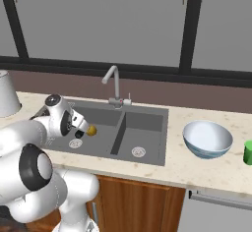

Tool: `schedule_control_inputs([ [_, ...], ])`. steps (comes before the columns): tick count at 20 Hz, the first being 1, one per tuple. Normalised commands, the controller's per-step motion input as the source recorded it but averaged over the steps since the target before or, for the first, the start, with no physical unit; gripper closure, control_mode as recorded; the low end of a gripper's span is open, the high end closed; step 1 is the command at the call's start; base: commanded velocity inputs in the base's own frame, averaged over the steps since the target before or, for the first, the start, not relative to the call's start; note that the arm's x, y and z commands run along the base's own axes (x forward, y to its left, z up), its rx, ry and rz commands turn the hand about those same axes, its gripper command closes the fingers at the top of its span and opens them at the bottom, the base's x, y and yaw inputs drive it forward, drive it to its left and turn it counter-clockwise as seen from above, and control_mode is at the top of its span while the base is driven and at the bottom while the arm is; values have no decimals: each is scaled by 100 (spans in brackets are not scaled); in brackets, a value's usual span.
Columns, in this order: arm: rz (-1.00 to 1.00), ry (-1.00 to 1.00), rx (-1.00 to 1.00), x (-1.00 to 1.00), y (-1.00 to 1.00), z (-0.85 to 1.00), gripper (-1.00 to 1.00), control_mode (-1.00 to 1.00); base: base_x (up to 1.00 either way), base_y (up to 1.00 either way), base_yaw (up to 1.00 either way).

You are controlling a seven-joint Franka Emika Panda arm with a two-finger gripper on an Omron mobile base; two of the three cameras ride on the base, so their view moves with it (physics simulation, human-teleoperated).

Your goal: Remove the squash and eggplant from the sink. Then move the bowl and cup from the counter to the sink for washing.

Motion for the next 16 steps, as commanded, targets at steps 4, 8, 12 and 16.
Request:
schedule_control_inputs([
  [4,-1,0,0,13,-2,-11,-100,-100,0,0,0],
  [8,0,0,3,18,0,-9,-100,-100,0,0,0],
  [12,0,0,1,19,-2,-8,-100,-100,0,0,0],
  [16,0,0,2,17,-2,-10,-100,-100,0,0,0],
])
